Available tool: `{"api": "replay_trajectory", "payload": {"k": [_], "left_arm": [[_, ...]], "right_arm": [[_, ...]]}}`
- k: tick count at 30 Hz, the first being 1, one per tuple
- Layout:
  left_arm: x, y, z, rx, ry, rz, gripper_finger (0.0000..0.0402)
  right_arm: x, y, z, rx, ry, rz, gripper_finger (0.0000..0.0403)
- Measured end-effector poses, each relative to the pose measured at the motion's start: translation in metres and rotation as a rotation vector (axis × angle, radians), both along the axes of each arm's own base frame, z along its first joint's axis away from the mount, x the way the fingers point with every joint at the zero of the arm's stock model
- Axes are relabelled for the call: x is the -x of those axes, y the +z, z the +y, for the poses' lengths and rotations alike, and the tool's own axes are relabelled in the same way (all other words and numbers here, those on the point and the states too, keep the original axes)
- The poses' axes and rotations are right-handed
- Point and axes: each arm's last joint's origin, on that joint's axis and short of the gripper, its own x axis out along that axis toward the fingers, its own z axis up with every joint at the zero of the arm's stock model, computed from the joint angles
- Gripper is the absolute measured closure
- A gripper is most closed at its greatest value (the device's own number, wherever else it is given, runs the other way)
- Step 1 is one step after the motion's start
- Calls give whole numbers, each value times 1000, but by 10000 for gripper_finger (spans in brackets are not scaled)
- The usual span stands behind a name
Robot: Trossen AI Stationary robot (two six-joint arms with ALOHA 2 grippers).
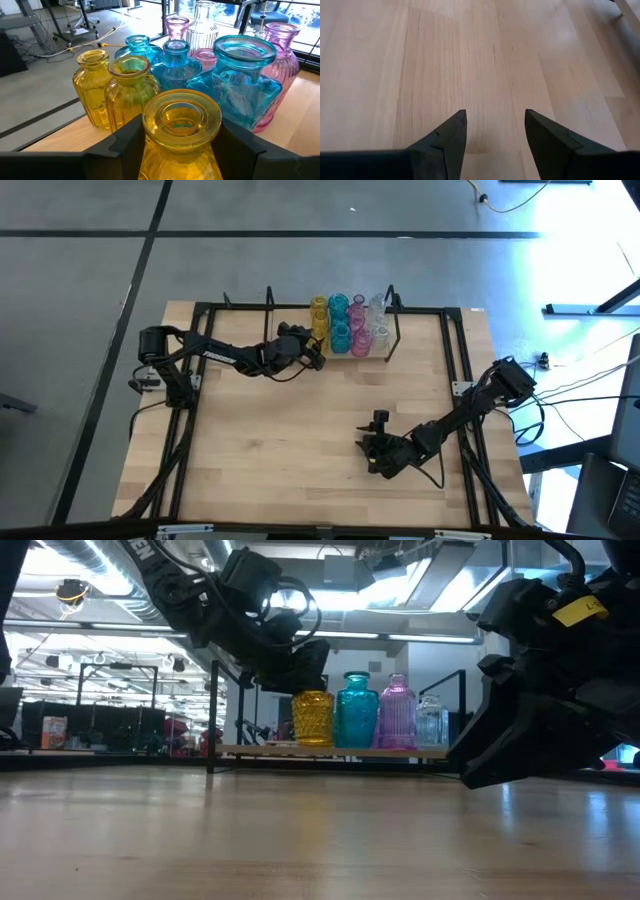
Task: Sort vases onto shelf
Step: Put the yellow vase aligned with the other yellow vase on the shelf
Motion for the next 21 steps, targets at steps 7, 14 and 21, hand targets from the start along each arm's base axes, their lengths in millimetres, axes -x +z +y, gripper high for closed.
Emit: {"api": "replay_trajectory", "payload": {"k": [7,14,21], "left_arm": [[-1,-5,2,12,-22,3,205],[-3,-12,9,20,-23,13,205],[-3,-11,9,9,-29,12,186]], "right_arm": [[0,0,0,0,0,0,217],[0,0,0,1,0,2,217],[0,0,0,1,0,2,217]]}}
